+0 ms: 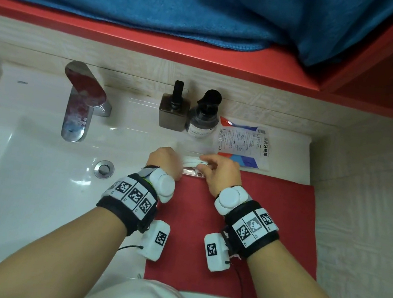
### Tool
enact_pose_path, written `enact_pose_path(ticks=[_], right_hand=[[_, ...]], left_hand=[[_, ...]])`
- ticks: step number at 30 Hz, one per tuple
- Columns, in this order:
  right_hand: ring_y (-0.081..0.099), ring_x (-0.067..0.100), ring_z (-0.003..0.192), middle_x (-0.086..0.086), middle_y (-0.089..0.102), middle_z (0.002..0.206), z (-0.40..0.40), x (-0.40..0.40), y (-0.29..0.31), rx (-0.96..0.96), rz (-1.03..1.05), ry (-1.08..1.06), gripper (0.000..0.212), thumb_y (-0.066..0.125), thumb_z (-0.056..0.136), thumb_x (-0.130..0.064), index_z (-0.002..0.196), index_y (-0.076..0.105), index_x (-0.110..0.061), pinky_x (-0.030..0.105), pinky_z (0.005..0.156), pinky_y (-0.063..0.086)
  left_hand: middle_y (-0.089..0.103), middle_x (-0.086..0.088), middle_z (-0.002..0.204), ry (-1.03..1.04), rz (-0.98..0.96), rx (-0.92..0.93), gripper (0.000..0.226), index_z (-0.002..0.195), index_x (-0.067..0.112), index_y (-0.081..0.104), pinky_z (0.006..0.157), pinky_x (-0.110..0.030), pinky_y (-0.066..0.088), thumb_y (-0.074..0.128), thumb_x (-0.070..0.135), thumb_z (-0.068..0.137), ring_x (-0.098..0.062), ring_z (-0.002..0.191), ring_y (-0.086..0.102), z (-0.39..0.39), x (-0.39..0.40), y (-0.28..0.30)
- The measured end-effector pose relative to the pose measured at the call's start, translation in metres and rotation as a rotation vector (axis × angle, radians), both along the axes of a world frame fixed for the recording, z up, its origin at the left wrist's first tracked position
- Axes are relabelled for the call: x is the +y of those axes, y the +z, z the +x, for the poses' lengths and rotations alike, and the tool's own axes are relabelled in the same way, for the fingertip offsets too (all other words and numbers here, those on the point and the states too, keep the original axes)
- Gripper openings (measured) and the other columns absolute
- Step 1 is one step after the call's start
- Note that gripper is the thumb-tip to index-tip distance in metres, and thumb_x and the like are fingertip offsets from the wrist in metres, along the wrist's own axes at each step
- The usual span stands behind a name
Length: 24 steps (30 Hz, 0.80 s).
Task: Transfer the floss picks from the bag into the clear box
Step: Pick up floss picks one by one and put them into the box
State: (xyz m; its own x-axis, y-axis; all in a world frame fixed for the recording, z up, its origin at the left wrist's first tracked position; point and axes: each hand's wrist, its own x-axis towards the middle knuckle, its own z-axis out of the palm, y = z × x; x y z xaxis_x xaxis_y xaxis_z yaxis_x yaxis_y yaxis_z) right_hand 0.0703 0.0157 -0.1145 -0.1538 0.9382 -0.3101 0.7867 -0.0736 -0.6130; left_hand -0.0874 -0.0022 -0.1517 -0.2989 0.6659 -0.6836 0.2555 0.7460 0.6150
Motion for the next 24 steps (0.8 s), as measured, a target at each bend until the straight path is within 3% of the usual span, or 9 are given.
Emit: enact_pose_path(ticks=[4,8,13,16,21,24], right_hand=[[0.056,0.005,0.078,0.003,0.074,0.094,0.003,0.0,0.0,-0.069,-0.034,0.097,0.027,0.074,0.084,-0.021,0.11,0.073,-0.016,0.011,0.076,0.04],[0.065,0.016,0.094,0.001,0.074,0.104,0.003,-0.001,-0.005,-0.134,-0.022,0.18,0.028,0.074,0.084,-0.027,0.11,0.073,-0.018,0.024,0.086,0.048],[0.06,0.02,0.104,0.005,0.063,0.113,0.003,0.0,-0.008,-0.161,0.034,0.234,0.027,0.075,0.082,-0.026,0.107,0.074,-0.015,0.031,0.091,0.047],[0.059,0.019,0.099,0.004,0.057,0.113,0.005,-0.003,-0.008,-0.129,0.022,0.208,0.032,0.078,0.081,-0.026,0.109,0.073,-0.014,0.032,0.091,0.049],[0.051,0.003,0.086,-0.003,0.05,0.103,0.013,-0.007,-0.001,-0.03,0.123,0.07,0.032,0.076,0.082,-0.025,0.11,0.067,-0.012,0.019,0.085,0.043],[0.052,0.008,0.082,-0.001,0.053,0.097,0.019,-0.01,-0.002,-0.049,0.105,0.011,0.03,0.077,0.08,-0.026,0.105,0.064,-0.015,0.023,0.083,0.045]], left_hand=[[0.072,-0.007,0.08,-0.009,-0.016,0.0,0.015,0.074,0.02,0.063,0.072,-0.041,0.06,0.073,0.011,0.068,-0.027,0.07,0.072,0.001,0.0,0.0],[0.073,-0.005,0.079,-0.017,-0.023,0.003,0.016,0.074,0.022,0.063,0.072,-0.041,0.06,0.072,0.015,0.063,-0.026,0.071,0.072,-0.001,0.0,-0.001],[0.072,-0.005,0.078,-0.024,0.0,0.034,0.015,0.073,0.021,0.061,0.071,-0.04,0.06,0.07,0.013,0.065,-0.025,0.07,0.071,0.002,-0.001,0.002],[0.071,-0.003,0.08,-0.065,0.003,0.093,0.015,0.071,0.023,0.058,0.072,-0.035,0.059,0.069,0.013,0.068,-0.023,0.073,0.07,0.004,-0.002,0.008],[0.072,-0.003,0.081,-0.071,0.018,0.085,0.015,0.073,0.023,0.058,0.074,-0.037,0.06,0.072,0.019,0.069,-0.023,0.073,0.071,0.004,-0.005,0.012],[0.072,-0.005,0.079,-0.044,0.04,0.054,0.017,0.073,0.022,0.058,0.071,-0.04,0.06,0.073,0.023,0.067,-0.026,0.069,0.071,0.006,-0.007,0.014]])
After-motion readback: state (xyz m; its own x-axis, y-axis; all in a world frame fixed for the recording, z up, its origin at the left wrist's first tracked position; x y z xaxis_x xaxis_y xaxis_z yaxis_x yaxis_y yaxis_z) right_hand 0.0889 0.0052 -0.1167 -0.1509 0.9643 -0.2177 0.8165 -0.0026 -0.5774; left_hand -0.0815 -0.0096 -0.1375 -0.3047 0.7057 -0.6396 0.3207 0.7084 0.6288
